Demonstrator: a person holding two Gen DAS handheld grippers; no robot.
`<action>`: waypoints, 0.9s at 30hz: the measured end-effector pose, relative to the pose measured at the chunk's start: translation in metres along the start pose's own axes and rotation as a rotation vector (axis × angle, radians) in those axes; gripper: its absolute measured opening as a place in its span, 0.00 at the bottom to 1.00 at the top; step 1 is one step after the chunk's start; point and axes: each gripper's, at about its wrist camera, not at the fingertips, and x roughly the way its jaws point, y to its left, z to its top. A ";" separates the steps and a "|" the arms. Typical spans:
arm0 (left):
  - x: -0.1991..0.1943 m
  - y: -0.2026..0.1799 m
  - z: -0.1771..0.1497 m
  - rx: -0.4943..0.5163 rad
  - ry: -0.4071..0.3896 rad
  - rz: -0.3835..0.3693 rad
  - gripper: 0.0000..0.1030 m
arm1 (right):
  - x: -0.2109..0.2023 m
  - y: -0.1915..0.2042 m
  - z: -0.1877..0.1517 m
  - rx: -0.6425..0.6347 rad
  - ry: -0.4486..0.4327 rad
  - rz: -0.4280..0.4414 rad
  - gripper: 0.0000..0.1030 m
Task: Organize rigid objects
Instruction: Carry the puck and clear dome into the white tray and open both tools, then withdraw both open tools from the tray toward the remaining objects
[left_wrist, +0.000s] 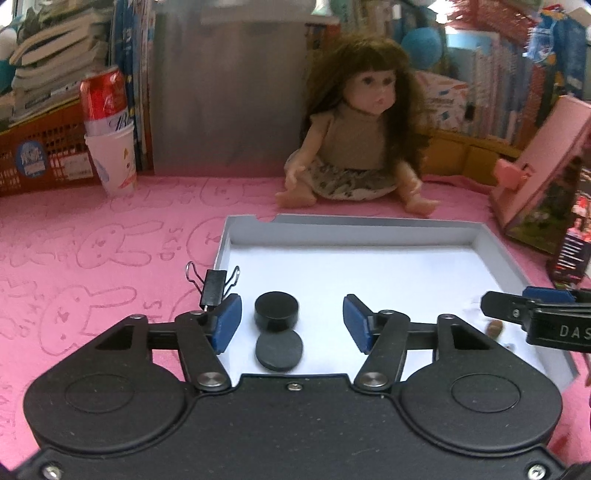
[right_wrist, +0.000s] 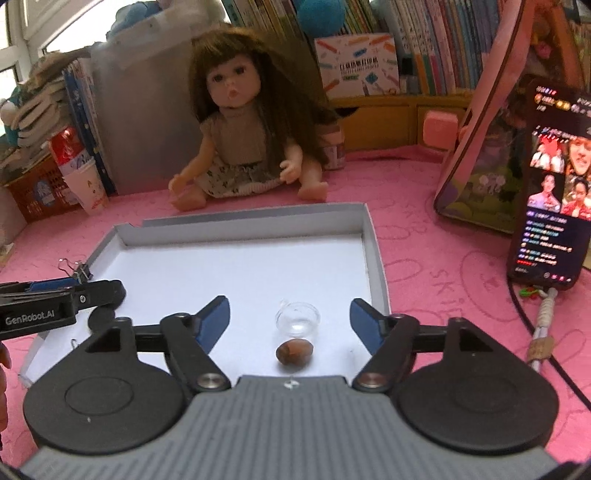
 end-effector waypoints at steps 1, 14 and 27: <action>-0.005 -0.001 -0.001 0.007 -0.007 -0.006 0.60 | -0.004 0.000 -0.001 -0.001 -0.009 0.000 0.82; -0.076 -0.022 -0.040 0.079 -0.098 -0.102 0.75 | -0.063 0.005 -0.024 -0.045 -0.165 -0.018 0.90; -0.117 -0.037 -0.094 0.127 -0.121 -0.119 0.78 | -0.104 0.005 -0.075 -0.081 -0.257 -0.073 0.97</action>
